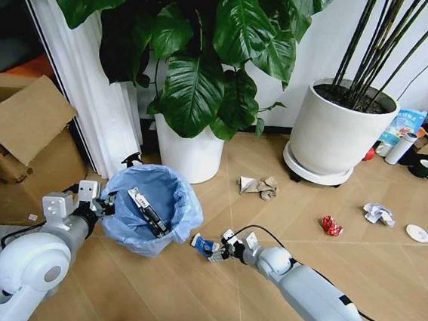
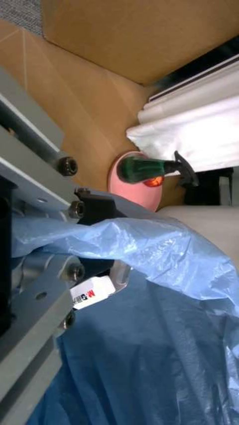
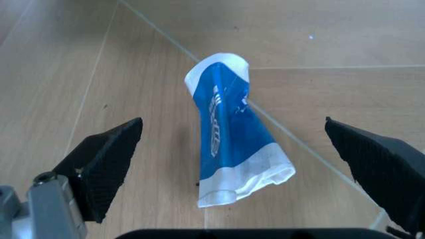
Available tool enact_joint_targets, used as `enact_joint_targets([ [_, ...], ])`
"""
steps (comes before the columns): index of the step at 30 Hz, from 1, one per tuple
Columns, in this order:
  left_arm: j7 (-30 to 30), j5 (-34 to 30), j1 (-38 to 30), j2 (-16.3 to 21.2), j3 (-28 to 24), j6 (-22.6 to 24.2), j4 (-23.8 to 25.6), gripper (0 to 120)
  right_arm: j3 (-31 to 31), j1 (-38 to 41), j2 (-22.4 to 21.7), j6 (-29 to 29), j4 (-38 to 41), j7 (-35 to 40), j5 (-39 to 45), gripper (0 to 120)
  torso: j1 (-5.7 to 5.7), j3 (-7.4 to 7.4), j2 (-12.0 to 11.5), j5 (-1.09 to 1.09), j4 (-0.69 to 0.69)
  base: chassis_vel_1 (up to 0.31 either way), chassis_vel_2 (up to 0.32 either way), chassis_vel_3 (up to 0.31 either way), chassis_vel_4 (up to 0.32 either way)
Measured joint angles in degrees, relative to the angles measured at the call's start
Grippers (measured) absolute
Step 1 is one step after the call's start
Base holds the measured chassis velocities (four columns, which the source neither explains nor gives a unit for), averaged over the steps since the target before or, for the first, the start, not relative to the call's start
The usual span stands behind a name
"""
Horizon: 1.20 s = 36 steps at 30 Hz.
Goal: Pick up the trash bin and place the garbage on the floor into it.
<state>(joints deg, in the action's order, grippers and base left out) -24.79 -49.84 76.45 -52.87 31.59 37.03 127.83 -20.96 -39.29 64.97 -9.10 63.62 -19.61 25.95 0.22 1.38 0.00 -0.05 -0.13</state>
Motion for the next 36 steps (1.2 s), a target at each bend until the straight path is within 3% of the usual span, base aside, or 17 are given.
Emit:
enact_joint_targets([
  [5,-0.01,-0.05,-0.20,0.02,-0.02,-0.03,-0.18,0,-0.15,-0.10,1.84,1.02,-2.93,-0.74,-2.11,81,0.00,0.00,0.00,0.00,0.00,0.000,0.000,0.000,0.000],
  [11,0.02,-0.21,-0.40,0.10,0.02,-0.08,-0.06,0,0.18,-0.50,1.94,1.06,-3.20,-0.79,-2.67,57,0.00,0.00,0.00,0.00,0.00,0.000,0.000,0.000,0.000],
  [17,0.03,-0.21,-0.40,0.10,0.00,-0.11,0.10,0,0.37,-0.96,1.97,1.15,-3.40,-0.73,-3.22,41,0.00,0.00,0.00,0.00,0.00,0.000,0.000,0.000,0.000],
  [20,0.03,-0.22,-0.45,0.25,-0.01,-0.11,0.22,0,0.75,-1.53,1.47,1.06,-2.71,-1.13,-3.50,23,0.00,0.00,0.00,0.01,0.00,0.000,0.000,0.000,0.000],
  [26,0.09,-0.20,-0.53,0.16,-0.35,-0.11,0.26,0,1.21,-1.90,1.33,1.08,-2.57,-1.64,-3.81,3,0.00,0.00,0.00,0.00,0.00,0.000,0.000,0.000,0.000],
  [36,0.07,-0.09,-0.49,0.04,-0.38,-0.17,0.32,0,2.35,-2.20,1.92,1.18,-2.75,-1.61,-3.65,0,0.00,0.00,0.00,0.00,0.00,0.000,0.000,0.000,0.000],
])
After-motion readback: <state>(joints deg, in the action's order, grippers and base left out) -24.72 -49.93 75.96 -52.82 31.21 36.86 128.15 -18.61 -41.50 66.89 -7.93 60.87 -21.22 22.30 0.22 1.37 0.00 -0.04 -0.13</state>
